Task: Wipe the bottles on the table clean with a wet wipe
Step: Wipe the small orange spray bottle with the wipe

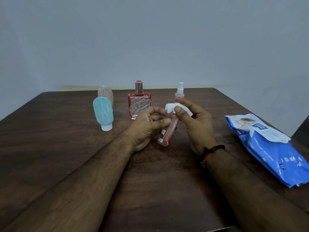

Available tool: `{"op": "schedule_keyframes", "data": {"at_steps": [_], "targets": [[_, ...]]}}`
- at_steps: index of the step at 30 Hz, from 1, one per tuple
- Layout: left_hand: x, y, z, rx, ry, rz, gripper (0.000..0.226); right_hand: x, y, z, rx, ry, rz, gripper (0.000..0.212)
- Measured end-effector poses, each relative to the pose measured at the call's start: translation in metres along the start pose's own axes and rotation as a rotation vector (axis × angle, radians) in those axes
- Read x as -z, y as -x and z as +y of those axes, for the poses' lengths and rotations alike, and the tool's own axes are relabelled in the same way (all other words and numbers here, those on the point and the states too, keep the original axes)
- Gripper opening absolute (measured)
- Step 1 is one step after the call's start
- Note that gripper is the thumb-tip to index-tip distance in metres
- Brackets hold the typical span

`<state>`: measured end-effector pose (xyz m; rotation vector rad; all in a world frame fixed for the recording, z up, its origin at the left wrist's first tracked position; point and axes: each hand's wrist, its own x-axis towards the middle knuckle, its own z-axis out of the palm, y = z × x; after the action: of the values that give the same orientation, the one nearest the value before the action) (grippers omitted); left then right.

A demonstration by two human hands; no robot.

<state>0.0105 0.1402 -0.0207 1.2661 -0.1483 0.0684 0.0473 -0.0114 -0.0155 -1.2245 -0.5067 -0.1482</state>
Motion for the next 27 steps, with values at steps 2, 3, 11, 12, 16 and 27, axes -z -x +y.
{"op": "schedule_keyframes", "data": {"at_steps": [2,3,11,12,16,27], "targets": [[0.001,-0.002,0.000,-0.003,0.024,0.004,0.037,0.003,-0.003,0.006,0.029,0.071,0.056,0.021],[0.002,-0.002,0.000,-0.009,0.039,0.010,0.036,0.006,-0.005,0.008,0.041,0.112,0.082,0.022],[0.009,-0.004,0.004,-0.049,0.007,0.142,0.023,0.006,0.001,0.013,0.174,0.385,0.070,0.023],[0.009,-0.004,0.003,-0.044,-0.013,0.141,0.024,0.006,0.002,0.013,0.212,0.427,0.063,0.023],[0.006,-0.003,0.003,-0.046,-0.048,0.136,0.039,0.009,0.004,0.012,0.357,0.628,0.008,0.025],[0.007,-0.006,0.008,-0.033,0.257,0.191,0.025,0.002,0.010,0.008,0.334,0.538,-0.138,0.025]]}}
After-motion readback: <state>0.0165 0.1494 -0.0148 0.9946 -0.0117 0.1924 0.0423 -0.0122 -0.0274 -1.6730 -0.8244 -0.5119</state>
